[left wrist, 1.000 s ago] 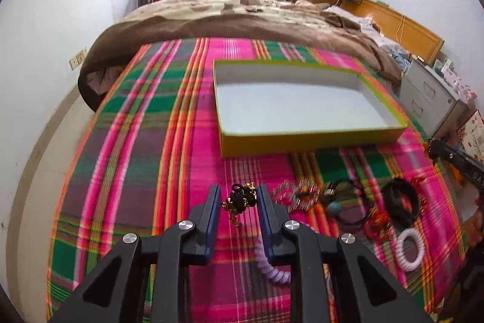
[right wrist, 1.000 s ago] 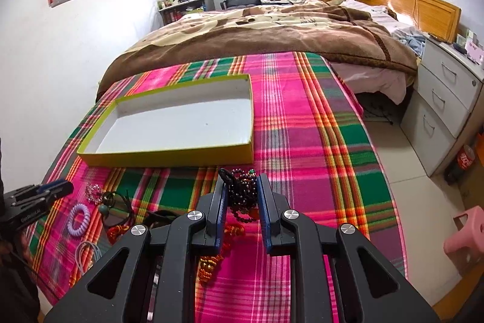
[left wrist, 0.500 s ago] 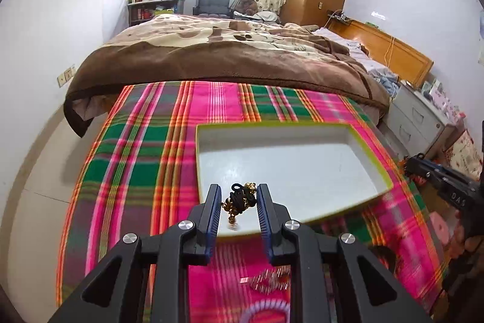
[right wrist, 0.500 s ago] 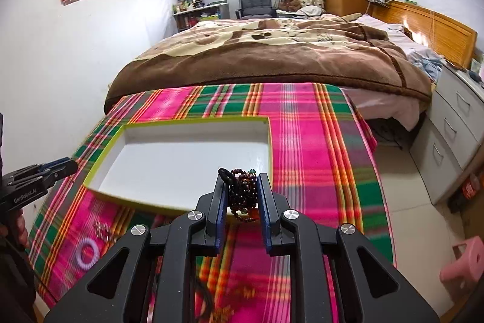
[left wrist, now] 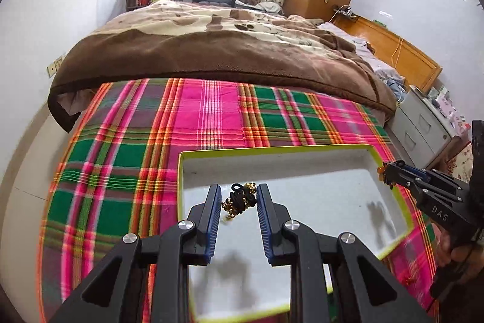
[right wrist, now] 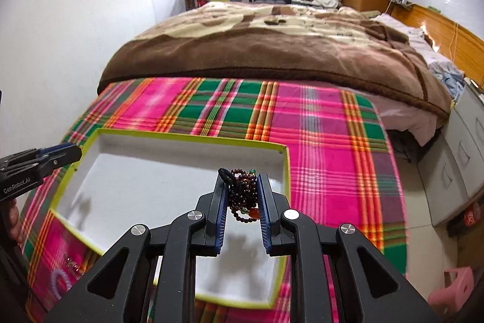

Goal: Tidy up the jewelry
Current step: 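Carry both items into the yellow box and open the left tool, then open the right tool to drop the brooch inside the box, then withdraw both tools from the box back over the jewelry, then grasp the lavender coil hair tie with the left tool while the right grasps the red tassel, then carry the hair tie and red tassel over the yellow box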

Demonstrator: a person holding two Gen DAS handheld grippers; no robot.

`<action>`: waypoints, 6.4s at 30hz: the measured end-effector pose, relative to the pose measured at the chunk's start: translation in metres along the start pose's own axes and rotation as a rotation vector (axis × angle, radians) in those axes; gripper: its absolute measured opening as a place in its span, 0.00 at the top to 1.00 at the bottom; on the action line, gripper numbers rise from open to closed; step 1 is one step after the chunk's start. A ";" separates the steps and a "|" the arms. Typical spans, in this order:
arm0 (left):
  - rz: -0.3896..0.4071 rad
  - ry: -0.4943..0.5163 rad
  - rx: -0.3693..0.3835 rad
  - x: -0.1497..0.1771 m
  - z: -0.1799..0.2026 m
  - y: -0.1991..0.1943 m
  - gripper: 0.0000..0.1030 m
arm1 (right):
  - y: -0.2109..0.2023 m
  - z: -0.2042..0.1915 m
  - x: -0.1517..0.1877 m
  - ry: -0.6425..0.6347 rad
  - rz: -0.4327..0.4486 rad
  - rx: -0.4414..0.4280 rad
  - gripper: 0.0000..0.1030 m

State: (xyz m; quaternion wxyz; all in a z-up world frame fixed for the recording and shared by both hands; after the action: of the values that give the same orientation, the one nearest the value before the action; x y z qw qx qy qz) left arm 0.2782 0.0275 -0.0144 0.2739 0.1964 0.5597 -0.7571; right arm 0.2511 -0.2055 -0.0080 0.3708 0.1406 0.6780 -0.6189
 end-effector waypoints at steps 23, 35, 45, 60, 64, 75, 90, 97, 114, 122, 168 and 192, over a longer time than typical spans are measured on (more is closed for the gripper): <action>-0.080 0.001 -0.049 0.008 -0.001 0.046 0.76 | 0.041 -0.005 0.000 -0.027 -0.078 0.008 0.79; -0.043 0.023 -0.018 0.009 0.007 0.026 0.63 | 0.030 -0.008 -0.001 -0.008 -0.045 -0.010 0.59; 0.027 0.043 0.023 0.020 0.015 -0.024 0.57 | -0.002 -0.017 0.003 -0.009 0.006 -0.011 0.56; 0.085 0.058 0.035 0.072 0.007 -0.093 0.56 | -0.070 -0.022 0.043 0.018 0.073 -0.008 0.55; 0.101 0.087 0.020 0.090 0.003 -0.107 0.56 | -0.082 -0.024 0.062 0.026 0.079 0.019 0.55; 0.080 0.036 0.043 0.128 -0.015 -0.123 0.56 | -0.106 -0.033 0.114 0.082 0.050 0.024 0.55; 0.037 -0.023 0.040 0.156 -0.040 -0.127 0.56 | -0.100 -0.040 0.157 0.082 -0.042 0.096 0.55; 0.012 -0.054 0.019 0.167 -0.049 -0.123 0.56 | -0.095 -0.052 0.157 0.068 -0.047 0.061 0.55; -0.039 -0.047 0.004 0.169 -0.038 -0.106 0.56 | -0.089 -0.046 0.158 0.074 -0.058 0.103 0.80; -0.069 0.010 -0.053 0.168 -0.024 -0.094 0.56 | -0.091 -0.039 0.160 0.106 -0.034 0.077 0.91; 0.051 0.029 -0.034 0.125 -0.005 -0.120 0.91 | -0.122 -0.036 0.119 0.065 0.101 0.049 0.91; 0.036 -0.012 0.054 0.021 0.024 -0.038 0.91 | -0.044 -0.030 0.042 -0.031 0.035 -0.003 0.91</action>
State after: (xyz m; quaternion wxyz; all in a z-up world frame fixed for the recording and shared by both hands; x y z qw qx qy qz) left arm 0.2385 0.0092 0.0082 0.2853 0.2093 0.5337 -0.7681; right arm 0.1841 -0.1973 -0.0056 0.3922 0.1424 0.6705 -0.6135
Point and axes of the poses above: each gripper's, at about its wrist camera, not at the fingertips, and y roughly the way its jaws point, z to its right, x to its underside, the point moved 2 cm from there along y, roughly the way its jaws point, and after that the axes turned 10 degrees about -y, right-handed, at the moved point
